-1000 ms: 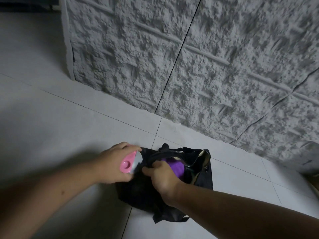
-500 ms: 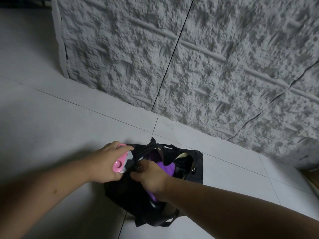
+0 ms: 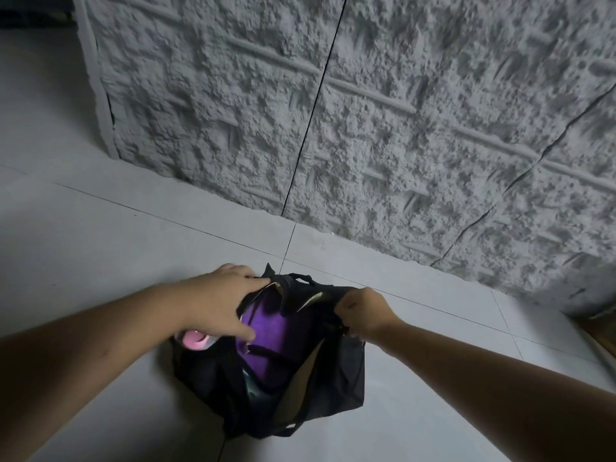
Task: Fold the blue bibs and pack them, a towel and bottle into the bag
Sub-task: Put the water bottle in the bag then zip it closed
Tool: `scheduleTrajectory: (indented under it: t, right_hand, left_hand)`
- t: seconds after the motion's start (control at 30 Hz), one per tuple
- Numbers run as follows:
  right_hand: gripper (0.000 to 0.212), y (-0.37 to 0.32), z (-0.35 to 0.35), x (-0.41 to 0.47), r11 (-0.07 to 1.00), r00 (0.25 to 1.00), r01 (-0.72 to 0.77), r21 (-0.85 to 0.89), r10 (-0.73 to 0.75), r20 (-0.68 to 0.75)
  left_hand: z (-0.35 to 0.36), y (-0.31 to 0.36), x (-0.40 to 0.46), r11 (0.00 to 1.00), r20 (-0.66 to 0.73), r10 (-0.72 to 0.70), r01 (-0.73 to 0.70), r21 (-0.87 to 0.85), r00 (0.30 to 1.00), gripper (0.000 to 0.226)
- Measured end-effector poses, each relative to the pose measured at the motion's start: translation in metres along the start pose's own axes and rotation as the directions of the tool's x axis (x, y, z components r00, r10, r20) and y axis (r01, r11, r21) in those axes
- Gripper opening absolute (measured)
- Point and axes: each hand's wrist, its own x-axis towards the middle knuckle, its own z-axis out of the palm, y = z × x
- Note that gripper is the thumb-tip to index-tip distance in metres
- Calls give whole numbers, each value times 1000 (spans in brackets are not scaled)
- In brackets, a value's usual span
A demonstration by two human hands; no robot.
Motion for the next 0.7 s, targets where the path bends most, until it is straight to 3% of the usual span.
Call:
scheduleTrajectory:
  t: [0.1, 0.17, 0.23, 0.33, 0.5, 0.6, 0.7]
  right_hand:
    - [32, 30, 1, 11, 973, 998, -40, -226, 49, 33]
    - [20, 41, 5, 14, 956, 997, -62, -285, 74, 33]
    - [32, 44, 12, 17, 951, 994, -92, -296, 107, 35]
    - [41, 46, 24, 20, 964, 995, -95, -249, 99, 2]
    - [18, 46, 30, 24, 986, 988, -140, -88, 145, 47]
    - [18, 47, 23, 16, 977, 982, -165, 133, 150, 115]
    - [12, 50, 9, 1, 911, 977, -149, 384, 75, 200]
  left_hand:
    - [13, 33, 9, 993, -308, 116, -121, 3, 944, 53]
    - [25, 56, 16, 985, -365, 133, -162, -51, 922, 25]
    - [38, 74, 23, 983, -313, 81, -128, -132, 946, 13]
    - [61, 94, 37, 973, -187, 6, -49, -228, 982, 22]
    - [89, 118, 51, 946, 99, -69, 97, -309, 993, 55]
    - [100, 119, 62, 932, 101, -90, 120, -341, 991, 71]
    - [100, 118, 68, 846, 129, -114, 165, -508, 985, 78]
